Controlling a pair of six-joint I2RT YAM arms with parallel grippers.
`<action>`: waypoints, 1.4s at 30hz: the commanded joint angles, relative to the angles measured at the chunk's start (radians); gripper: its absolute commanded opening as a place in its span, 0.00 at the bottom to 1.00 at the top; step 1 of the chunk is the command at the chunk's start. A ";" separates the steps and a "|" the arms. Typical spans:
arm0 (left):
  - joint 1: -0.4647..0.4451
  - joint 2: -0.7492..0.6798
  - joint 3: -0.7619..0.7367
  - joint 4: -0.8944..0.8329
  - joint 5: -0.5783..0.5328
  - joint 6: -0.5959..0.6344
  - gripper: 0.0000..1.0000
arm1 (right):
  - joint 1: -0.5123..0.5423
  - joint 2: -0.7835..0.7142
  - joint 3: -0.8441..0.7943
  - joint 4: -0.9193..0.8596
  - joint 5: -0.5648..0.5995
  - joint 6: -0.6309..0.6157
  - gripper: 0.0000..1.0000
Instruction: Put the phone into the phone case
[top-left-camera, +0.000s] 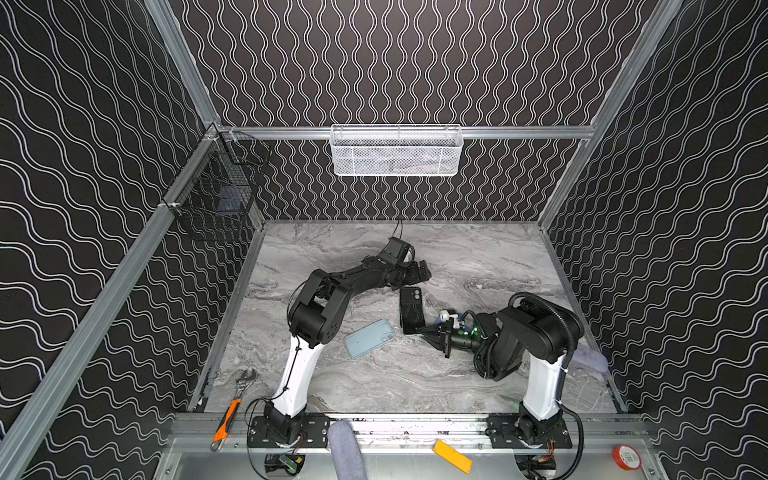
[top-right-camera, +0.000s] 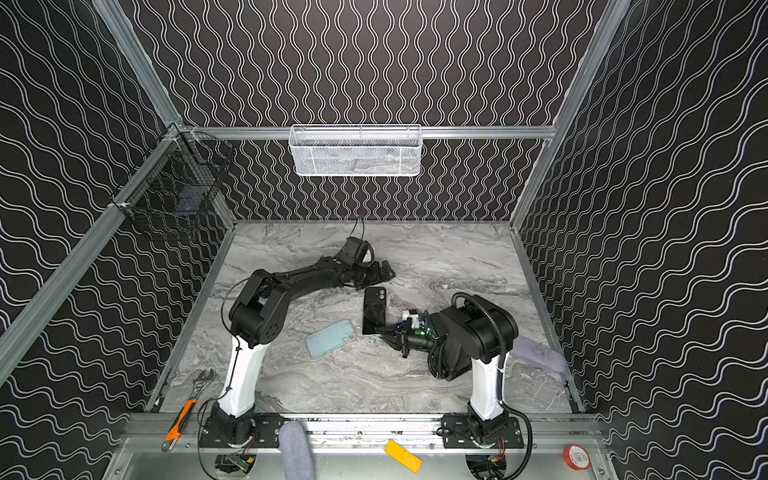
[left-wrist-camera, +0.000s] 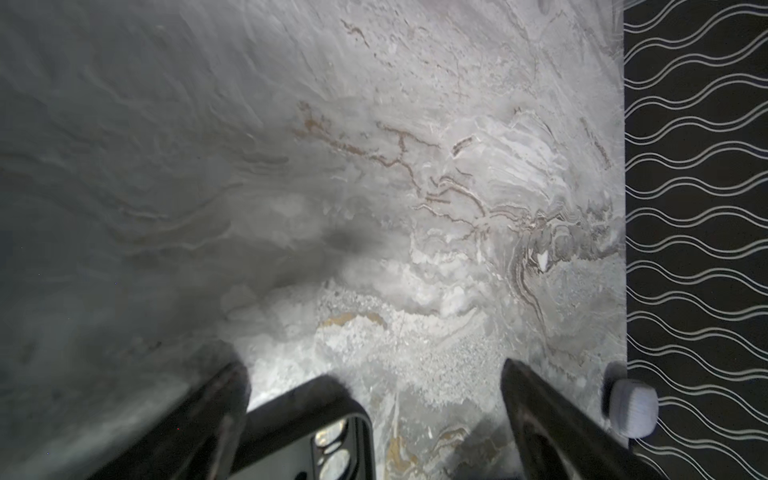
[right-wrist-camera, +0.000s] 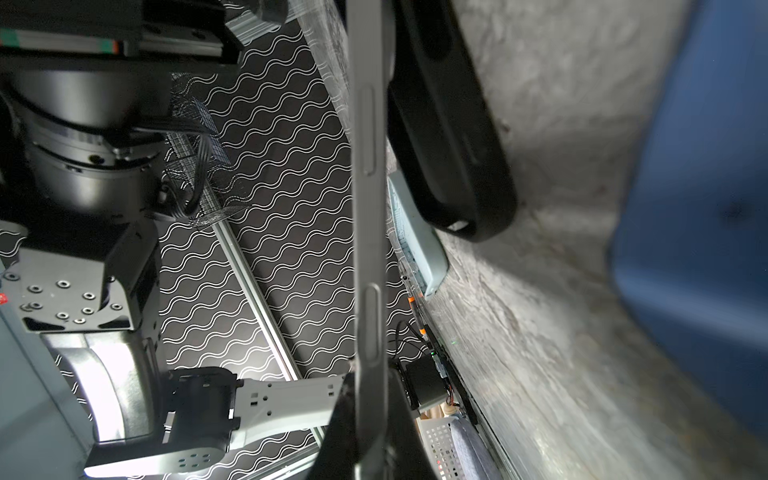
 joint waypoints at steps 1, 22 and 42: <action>-0.004 0.009 0.006 -0.019 -0.011 0.022 0.98 | -0.002 -0.012 0.003 -0.071 0.027 0.005 0.00; -0.031 -0.048 -0.122 0.038 0.002 0.016 0.98 | -0.025 -0.009 0.062 -0.193 0.027 -0.074 0.00; -0.048 -0.083 -0.137 0.045 0.003 0.010 0.98 | -0.089 0.040 0.131 -0.244 -0.016 -0.115 0.00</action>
